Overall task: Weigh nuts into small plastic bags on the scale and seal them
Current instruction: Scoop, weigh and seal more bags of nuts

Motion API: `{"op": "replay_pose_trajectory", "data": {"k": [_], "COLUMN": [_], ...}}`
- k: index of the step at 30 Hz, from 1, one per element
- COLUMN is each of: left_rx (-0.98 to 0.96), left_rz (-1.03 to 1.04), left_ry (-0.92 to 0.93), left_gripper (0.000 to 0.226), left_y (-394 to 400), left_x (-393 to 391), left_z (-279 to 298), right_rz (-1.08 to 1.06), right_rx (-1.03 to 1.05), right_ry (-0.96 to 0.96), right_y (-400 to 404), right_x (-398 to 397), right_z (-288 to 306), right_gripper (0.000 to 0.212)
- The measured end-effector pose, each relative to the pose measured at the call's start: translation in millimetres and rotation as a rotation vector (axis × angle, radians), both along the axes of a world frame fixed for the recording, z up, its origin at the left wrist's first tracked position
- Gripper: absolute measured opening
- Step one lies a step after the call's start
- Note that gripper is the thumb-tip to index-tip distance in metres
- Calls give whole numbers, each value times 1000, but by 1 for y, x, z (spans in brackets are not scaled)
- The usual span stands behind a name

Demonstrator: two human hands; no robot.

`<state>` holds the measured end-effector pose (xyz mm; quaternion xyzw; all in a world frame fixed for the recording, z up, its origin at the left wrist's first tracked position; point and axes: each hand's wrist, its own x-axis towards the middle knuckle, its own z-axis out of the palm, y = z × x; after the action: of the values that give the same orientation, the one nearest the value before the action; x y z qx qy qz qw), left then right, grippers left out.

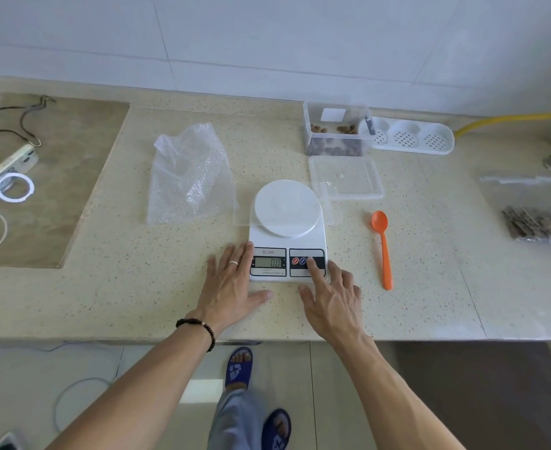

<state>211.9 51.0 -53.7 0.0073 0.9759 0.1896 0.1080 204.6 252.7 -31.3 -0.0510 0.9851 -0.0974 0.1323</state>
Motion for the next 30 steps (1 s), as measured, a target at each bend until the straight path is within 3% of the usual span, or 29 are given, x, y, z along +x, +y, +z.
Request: {"op": "replay_pose_trajectory", "data": {"k": [15,20,25,30], "left_rx": [-33,35,33,20], "left_rz": [-13,-36,-117,-257], "left_ry": [0,71,189,231], "left_gripper": [105,90,81,74], "left_y": [0,0,0,34], "left_x": [2,9,-21,-84], "left_z": [-1,5,31,50], "right_rz": [-12,-16,-258,-563], "right_rx": [-9,-111,-337,-410], "right_ry": [-36,-64,22,76], "right_y": [-1,7,29,67], "right_x": [1,-4,-20,-46], "right_z": [2,12,25,30], "right_gripper": [61,60,49,45]}}
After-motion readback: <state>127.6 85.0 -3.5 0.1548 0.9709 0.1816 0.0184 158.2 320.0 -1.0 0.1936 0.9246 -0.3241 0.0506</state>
